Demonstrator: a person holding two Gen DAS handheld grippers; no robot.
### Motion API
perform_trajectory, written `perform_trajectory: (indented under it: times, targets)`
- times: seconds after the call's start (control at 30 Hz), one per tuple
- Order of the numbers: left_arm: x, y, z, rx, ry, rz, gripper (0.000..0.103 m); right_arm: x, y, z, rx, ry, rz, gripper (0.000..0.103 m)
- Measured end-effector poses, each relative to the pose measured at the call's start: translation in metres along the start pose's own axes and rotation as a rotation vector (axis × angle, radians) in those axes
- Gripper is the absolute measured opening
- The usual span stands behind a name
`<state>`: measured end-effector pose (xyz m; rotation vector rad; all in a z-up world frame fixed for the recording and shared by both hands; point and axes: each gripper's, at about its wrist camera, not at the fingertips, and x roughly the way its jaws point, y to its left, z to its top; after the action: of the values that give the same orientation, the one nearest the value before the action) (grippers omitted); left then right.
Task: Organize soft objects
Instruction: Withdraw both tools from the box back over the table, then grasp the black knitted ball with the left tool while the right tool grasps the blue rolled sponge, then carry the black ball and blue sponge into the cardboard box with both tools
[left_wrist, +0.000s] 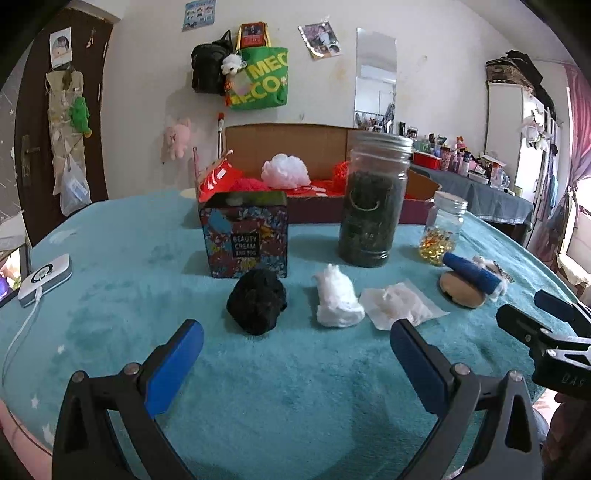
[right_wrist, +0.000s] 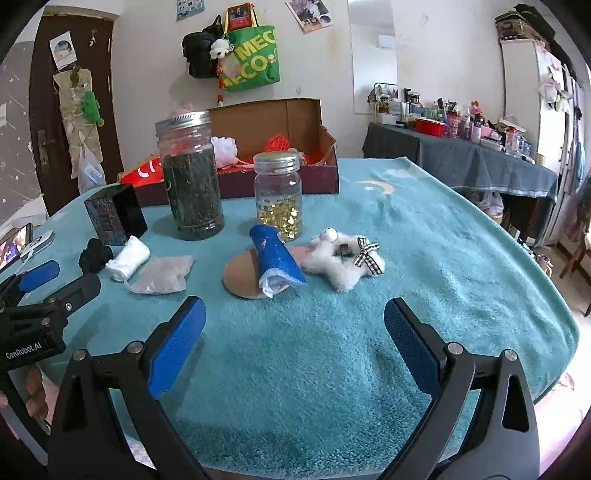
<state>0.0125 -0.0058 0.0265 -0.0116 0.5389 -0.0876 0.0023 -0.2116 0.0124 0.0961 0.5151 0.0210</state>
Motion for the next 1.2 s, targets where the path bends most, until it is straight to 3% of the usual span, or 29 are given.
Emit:
perform_trajectory:
  times: [0.17, 0.37, 0.5, 0.57, 0.6, 0.63, 0.67, 0.7, 0.77, 1.2]
  targets:
    - [0.007, 0.011, 0.010, -0.028, 0.042, -0.006, 0.103, 0.006, 0.000, 0.012, -0.007, 0.020, 0.006, 0.099]
    - [0.019, 0.021, 0.026, 0.006, 0.088, 0.012, 0.102, 0.017, -0.001, 0.031, -0.013, 0.038, 0.024, 0.099]
    - [0.029, 0.027, 0.033, 0.032, 0.135, 0.018, 0.092, 0.031, 0.000, 0.045, -0.029, 0.086, 0.063, 0.098]
    - [0.035, 0.031, 0.034, 0.037, 0.158, 0.008, 0.083, 0.038, 0.004, 0.048, -0.061, 0.110, 0.072, 0.092]
    - [0.040, 0.032, 0.034, 0.042, 0.175, 0.001, 0.077, 0.042, 0.005, 0.049, -0.073, 0.130, 0.079, 0.077]
    - [0.044, 0.034, 0.033, 0.044, 0.194, -0.011, 0.062, 0.047, 0.006, 0.049, -0.078, 0.154, 0.084, 0.057]
    - [0.050, 0.035, 0.032, 0.039, 0.226, -0.041, 0.045, 0.051, 0.006, 0.048, -0.077, 0.175, 0.093, 0.047]
    - [0.053, 0.037, 0.031, 0.032, 0.245, -0.070, 0.040, 0.058, 0.003, 0.047, -0.062, 0.211, 0.132, 0.028]
    - [0.049, 0.036, 0.032, 0.039, 0.228, -0.079, 0.030, 0.059, 0.001, 0.047, -0.054, 0.215, 0.154, 0.023]
    - [0.044, 0.020, 0.054, 0.054, 0.202, -0.189, 0.029, 0.051, 0.011, 0.070, -0.062, 0.184, 0.291, 0.022]
